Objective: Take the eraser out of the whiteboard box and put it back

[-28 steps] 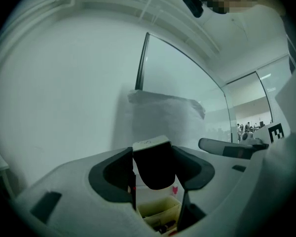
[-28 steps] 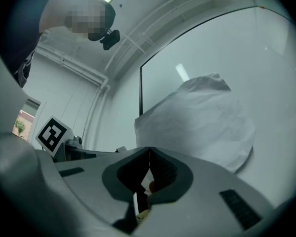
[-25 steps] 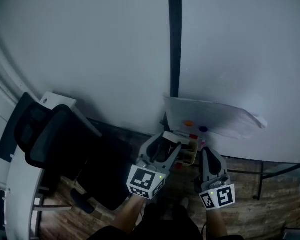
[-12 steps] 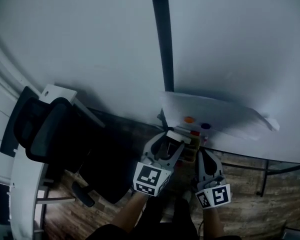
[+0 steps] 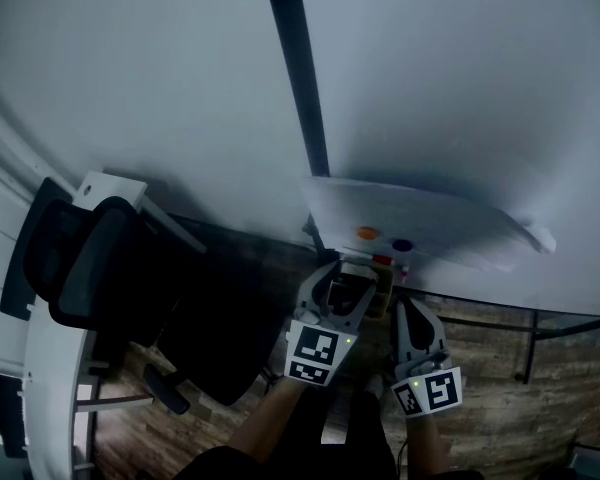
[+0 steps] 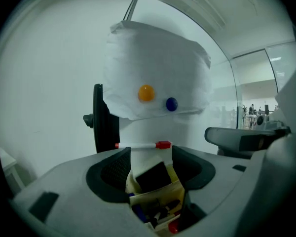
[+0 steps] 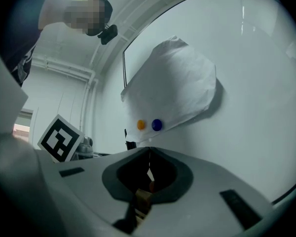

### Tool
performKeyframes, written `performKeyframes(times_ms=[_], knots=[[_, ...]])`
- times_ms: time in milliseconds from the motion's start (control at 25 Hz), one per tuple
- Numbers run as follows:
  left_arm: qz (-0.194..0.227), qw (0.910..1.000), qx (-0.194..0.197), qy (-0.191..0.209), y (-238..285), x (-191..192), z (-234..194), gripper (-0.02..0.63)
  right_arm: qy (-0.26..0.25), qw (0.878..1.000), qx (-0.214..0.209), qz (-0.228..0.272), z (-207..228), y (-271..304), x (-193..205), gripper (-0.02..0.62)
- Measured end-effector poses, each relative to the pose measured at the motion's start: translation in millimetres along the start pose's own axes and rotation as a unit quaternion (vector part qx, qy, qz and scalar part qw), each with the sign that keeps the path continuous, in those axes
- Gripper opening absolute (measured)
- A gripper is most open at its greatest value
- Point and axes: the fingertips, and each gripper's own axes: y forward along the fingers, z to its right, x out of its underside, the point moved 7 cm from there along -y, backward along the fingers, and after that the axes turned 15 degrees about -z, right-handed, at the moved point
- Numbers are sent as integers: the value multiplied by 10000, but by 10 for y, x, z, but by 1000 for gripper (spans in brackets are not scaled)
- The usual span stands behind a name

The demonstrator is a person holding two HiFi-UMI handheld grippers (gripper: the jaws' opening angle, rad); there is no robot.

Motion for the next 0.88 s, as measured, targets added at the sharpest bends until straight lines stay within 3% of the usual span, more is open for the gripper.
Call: performKeyframes(times_ms=[560,880], knots=[[138,9997,169,-132,-93,7,13,239,32,10000,10,1,-13,-44,29,5],[587,9976,355,-132,-384,-149,37,235,-203,9995,-1,232,-120,-151,-256,5]])
